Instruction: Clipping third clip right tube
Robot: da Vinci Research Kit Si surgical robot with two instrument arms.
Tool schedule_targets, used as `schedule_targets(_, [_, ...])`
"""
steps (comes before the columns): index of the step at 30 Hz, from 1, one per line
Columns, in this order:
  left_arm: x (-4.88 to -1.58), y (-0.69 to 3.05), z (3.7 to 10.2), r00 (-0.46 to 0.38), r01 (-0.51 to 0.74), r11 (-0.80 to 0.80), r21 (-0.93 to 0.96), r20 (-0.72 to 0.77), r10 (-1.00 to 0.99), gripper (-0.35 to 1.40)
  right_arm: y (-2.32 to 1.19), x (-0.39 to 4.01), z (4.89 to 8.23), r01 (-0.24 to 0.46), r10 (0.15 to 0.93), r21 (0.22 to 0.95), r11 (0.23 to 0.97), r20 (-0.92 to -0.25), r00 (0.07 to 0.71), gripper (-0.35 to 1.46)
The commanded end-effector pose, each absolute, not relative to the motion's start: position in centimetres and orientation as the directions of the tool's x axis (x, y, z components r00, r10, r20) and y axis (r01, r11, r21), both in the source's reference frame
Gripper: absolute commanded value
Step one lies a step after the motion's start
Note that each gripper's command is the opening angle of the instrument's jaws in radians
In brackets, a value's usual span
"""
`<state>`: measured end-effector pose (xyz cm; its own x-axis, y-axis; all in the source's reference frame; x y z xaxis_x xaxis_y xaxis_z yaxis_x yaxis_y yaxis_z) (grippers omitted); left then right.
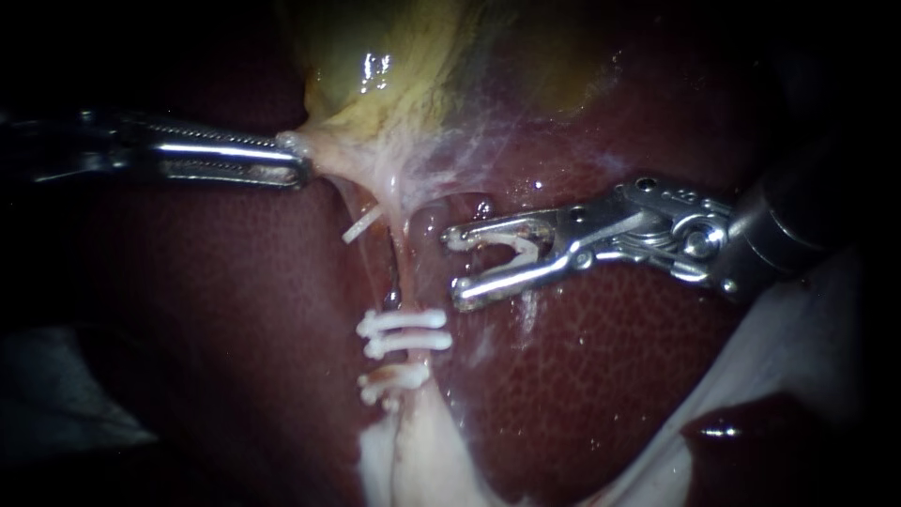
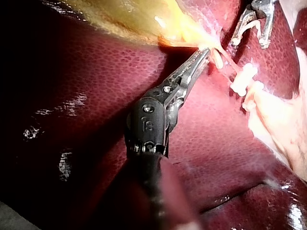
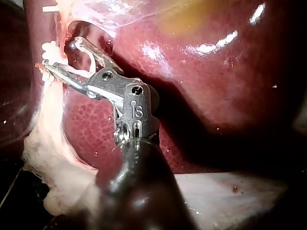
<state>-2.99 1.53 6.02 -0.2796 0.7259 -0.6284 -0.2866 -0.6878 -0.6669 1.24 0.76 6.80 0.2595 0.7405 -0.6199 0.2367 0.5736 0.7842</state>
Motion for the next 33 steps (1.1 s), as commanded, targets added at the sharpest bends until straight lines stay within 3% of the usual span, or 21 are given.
schedule_targets(1, [-2.99,1.53,6.02,-0.280,-0.286,-0.688,-0.667,-0.628,0.726,-0.35,0.75,1.24,6.81,0.237,0.740,0.784,0.574,-0.620,0.259,0.49])
schedule_targets(17, [-2.99,1.53,6.02,-0.280,-0.286,-0.688,-0.667,-0.628,0.726,-0.35,0.70,1.45,7.09,0.201,0.724,0.777,0.596,-0.628,0.284,0.49])
schedule_targets(33, [-3.00,1.53,6.03,-0.280,-0.286,-0.688,-0.667,-0.628,0.726,-0.35,0.57,1.77,7.11,0.213,0.719,0.773,0.597,-0.634,0.284,0.50])
